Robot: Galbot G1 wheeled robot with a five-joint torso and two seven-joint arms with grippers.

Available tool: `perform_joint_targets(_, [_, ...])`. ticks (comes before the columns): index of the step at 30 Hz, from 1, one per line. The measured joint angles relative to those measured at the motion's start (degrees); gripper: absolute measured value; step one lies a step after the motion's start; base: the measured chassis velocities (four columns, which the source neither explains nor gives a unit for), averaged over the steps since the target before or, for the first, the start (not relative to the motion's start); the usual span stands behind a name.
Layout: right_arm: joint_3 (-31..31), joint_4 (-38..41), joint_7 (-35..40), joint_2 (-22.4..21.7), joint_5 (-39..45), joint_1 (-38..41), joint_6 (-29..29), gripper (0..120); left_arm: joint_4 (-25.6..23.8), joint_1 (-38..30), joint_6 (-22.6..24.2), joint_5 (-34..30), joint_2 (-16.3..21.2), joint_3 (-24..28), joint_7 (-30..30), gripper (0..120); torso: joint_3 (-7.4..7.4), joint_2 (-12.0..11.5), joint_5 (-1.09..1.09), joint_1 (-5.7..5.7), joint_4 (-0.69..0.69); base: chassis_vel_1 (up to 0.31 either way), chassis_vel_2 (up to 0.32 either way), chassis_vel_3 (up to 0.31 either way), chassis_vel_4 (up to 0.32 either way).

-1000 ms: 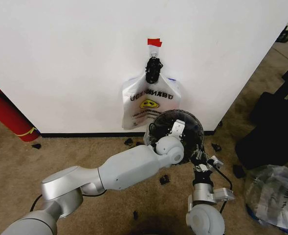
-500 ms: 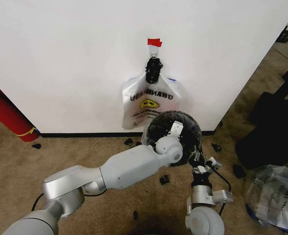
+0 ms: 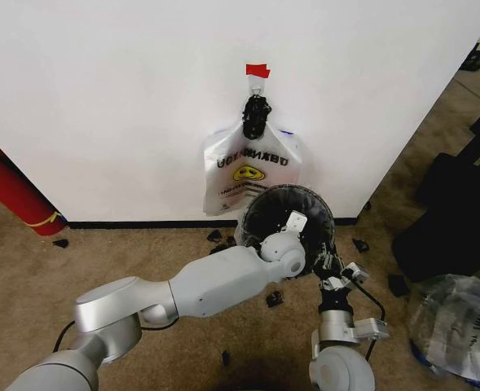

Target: Pick up the garbage bag from the wall and place it over the trash bin.

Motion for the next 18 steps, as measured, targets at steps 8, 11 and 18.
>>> perform_joint_targets(8, [0.79,-1.47,0.10,0.00,0.24,1.33,0.13,1,-5.14,-0.63,0.27,-3.42,2.29,-0.71,-0.75,0,0.00,0.00,0.00,0.00,0.01,0.000,0.000,0.000,0.000])
perform_joint_targets(11, [1.04,-1.92,0.11,-0.07,0.13,1.79,0.23,1,-7.40,-1.14,0.97,-5.14,3.23,-0.62,-1.37,0,0.00,0.00,0.00,0.00,0.01,0.000,0.000,0.000,0.000])
perform_joint_targets(18, [1.72,-2.42,-0.81,-1.50,-3.08,2.56,1.66,1,-16.36,-3.98,4.81,-13.22,6.32,1.07,-5.47,0,0.00,0.00,0.00,0.00,0.01,0.000,0.000,0.000,0.000])
